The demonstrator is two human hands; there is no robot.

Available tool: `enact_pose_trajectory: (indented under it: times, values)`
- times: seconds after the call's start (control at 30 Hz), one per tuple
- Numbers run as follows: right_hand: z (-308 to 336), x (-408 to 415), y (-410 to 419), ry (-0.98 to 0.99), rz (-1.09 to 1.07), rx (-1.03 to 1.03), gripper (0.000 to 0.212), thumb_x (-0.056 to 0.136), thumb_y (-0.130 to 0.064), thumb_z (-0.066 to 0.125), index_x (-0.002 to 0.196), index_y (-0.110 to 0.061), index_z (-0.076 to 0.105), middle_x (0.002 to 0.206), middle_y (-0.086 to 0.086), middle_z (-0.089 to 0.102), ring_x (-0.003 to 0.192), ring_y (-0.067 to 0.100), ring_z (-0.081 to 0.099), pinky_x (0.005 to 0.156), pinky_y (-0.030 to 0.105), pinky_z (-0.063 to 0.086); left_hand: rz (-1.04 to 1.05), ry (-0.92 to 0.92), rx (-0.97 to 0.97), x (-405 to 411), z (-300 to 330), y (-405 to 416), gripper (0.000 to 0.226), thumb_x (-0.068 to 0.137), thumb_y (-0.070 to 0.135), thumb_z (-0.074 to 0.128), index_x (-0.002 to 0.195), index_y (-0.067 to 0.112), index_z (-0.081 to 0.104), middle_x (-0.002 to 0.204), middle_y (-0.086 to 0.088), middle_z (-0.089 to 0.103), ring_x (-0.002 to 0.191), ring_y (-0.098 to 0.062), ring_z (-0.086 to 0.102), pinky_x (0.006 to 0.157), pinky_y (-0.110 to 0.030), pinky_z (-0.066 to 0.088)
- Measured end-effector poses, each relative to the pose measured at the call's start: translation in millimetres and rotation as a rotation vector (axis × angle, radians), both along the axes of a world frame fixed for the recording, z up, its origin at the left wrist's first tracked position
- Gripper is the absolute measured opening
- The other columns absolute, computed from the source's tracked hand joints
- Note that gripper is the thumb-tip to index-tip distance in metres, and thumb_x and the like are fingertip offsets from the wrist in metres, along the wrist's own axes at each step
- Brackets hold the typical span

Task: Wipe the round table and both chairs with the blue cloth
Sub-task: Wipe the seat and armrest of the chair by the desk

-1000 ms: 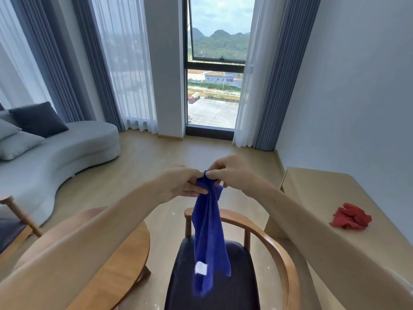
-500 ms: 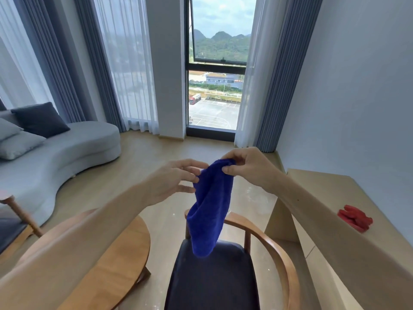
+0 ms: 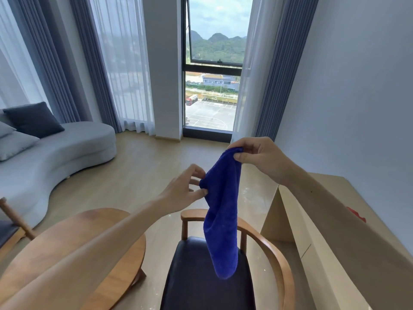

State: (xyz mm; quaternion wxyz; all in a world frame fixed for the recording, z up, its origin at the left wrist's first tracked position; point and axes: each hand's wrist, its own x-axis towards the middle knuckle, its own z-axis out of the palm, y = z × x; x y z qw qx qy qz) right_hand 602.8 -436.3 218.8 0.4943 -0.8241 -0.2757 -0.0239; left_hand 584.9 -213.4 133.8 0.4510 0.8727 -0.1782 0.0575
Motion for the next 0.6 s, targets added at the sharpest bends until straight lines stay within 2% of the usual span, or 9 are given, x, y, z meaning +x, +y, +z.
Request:
enact_pose_trajectory:
  times: [0.17,0.3,0.43,0.5,0.6]
  values:
    - [-1.1,-3.1,-11.7,-0.004,0.004,0.027,0.024,0.092,0.004,0.055,0.104,-0.012,0.068,0.091,-0.003,0.070,0.090,0.010,0.065,0.077,0.021,0.053,-0.149,0.031,-0.008,4.7,-4.6,-1.9,0.014,0.090,0.012,0.065,0.089,0.024,0.058,0.117,0.010,0.060,0.106,-0.009,0.059,0.080,-0.017,0.055]
    - [-3.7,-2.2,-17.5,0.004,0.010,0.037,0.024,0.092,0.004,0.055,0.103,-0.013,0.068,0.092,-0.001,0.070,0.089,0.011,0.065,0.078,0.021,0.053,-0.188,0.038,0.028,4.1,0.6,1.7,0.018,0.089,0.012,0.066,0.080,0.026,0.058,0.088,0.013,0.065,0.084,-0.005,0.064,0.073,-0.019,0.054]
    - [-10.1,2.1,-29.5,-0.075,-0.108,-0.029,0.024,0.092,-0.001,0.056,0.098,-0.021,0.066,0.089,-0.004,0.069,0.085,0.006,0.064,0.073,0.018,0.052,-0.050,-0.174,0.175,7.7,36.3,25.5,0.017,0.086,0.016,0.069,0.074,0.021,0.059,0.076,0.011,0.063,0.073,-0.004,0.060,0.064,-0.016,0.052]
    - [-15.9,6.2,-32.2,-0.115,-0.169,-0.095,0.021,0.093,-0.003,0.056,0.098,-0.021,0.066,0.089,-0.005,0.068,0.085,0.011,0.064,0.074,0.020,0.052,-0.008,-0.253,0.242,10.2,56.0,32.8,0.015,0.084,0.016,0.071,0.074,0.014,0.060,0.074,0.008,0.062,0.069,-0.010,0.059,0.066,-0.020,0.052]
    - [-22.3,11.6,-29.2,-0.150,-0.209,-0.174,0.018,0.092,-0.005,0.058,0.100,-0.020,0.065,0.089,-0.003,0.067,0.085,0.016,0.063,0.077,0.025,0.053,0.003,-0.307,0.317,11.5,71.0,34.7,0.018,0.083,0.014,0.072,0.072,0.012,0.059,0.072,0.007,0.061,0.070,-0.011,0.057,0.066,-0.025,0.051]
